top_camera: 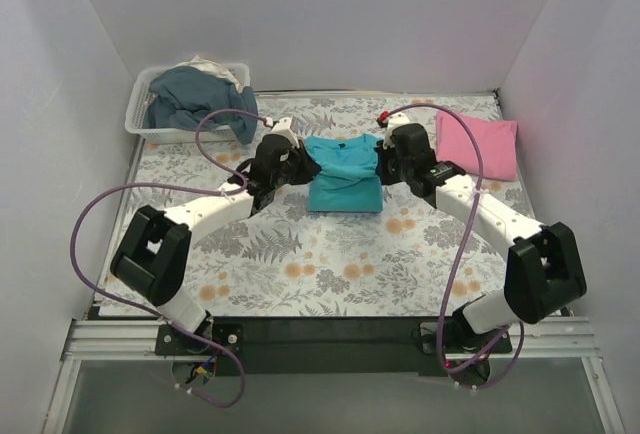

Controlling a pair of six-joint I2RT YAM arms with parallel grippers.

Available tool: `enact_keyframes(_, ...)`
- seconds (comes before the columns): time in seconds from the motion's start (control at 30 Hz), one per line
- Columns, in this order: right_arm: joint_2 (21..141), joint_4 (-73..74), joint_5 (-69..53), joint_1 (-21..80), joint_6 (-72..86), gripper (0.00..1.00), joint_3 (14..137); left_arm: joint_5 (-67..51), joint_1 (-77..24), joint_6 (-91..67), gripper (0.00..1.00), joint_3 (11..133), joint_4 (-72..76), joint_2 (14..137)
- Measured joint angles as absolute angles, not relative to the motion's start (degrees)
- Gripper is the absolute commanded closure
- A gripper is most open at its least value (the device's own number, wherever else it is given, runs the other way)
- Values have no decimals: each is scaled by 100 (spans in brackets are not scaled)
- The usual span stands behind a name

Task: Fold and stack the t-shirts
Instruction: Fold the tshirt

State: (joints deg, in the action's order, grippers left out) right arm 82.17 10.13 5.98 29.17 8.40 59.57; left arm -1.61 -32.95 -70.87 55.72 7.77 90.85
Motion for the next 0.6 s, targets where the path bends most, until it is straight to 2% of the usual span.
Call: enact_keyframes(0.6, 9878, 915, 123, 2252, 425, 99, 7360, -781, -2786, -6768, 100, 7330, 556, 11028)
